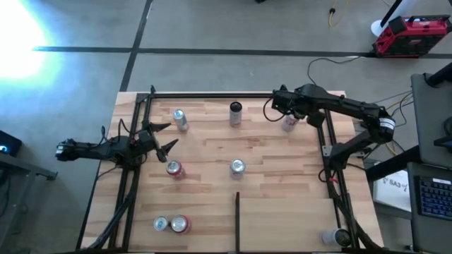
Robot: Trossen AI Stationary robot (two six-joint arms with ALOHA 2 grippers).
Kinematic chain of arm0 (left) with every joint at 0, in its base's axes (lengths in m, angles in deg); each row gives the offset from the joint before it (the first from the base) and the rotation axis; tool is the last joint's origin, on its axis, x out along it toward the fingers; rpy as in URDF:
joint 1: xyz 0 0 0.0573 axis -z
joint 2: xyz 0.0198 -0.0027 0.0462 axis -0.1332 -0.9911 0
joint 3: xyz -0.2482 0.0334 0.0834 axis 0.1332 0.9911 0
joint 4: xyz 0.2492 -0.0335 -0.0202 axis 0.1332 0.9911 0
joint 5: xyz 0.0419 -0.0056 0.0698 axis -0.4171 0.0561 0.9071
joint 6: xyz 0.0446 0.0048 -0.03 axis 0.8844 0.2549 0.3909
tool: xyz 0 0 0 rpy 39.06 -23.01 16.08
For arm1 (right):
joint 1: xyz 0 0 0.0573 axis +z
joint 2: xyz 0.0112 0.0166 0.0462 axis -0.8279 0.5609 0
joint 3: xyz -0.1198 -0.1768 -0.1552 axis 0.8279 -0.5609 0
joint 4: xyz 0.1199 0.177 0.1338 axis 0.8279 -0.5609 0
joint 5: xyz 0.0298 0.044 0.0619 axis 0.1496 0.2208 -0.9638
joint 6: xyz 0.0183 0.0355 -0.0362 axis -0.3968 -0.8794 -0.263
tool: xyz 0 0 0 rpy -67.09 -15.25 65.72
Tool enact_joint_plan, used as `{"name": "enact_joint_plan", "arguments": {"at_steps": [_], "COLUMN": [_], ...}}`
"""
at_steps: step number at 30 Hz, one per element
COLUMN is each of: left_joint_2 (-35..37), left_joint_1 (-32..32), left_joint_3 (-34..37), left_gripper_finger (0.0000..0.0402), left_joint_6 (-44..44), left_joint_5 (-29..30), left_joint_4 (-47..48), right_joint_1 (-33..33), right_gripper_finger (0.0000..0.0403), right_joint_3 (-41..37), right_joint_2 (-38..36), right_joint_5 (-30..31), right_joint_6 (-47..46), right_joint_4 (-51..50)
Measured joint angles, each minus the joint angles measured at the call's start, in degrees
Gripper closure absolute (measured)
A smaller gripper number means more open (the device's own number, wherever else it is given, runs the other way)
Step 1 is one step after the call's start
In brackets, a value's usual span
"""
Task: Place canned beverage on shelf
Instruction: Put the top white/red soda can on the the shelf
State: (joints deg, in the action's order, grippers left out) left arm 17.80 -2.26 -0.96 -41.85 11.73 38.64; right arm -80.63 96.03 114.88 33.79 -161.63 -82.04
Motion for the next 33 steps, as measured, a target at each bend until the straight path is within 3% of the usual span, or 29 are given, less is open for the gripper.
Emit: {"name": "enact_joint_plan", "arguments": {"at_steps": [5, 18, 33], "left_joint_2": [0.0, 0.0, 0.0], "left_joint_1": [0.0, 0.0, 0.0], "left_joint_3": [0.0, 0.0, 0.0], "left_gripper_finger": [0.0058, 0.0058, 0.0058], "left_joint_6": [0.0, 0.0, 0.0], "left_joint_5": [0.0, 0.0, 0.0], "left_joint_4": [0.0, 0.0, 0.0], "right_joint_1": [-2.5, -10.8, -13.4], "right_gripper_finger": [0.0019, 0.0019, 0.0019], "right_joint_3": [-2.5, -4.9, -7.1], "right_joint_2": [1.7, 7.5, 11.0], "right_joint_5": [0.3, -8.2, -11.0], "right_joint_6": [3.2, 8.5, 12.6], "right_joint_4": [4.2, 8.5, 15.0]}}
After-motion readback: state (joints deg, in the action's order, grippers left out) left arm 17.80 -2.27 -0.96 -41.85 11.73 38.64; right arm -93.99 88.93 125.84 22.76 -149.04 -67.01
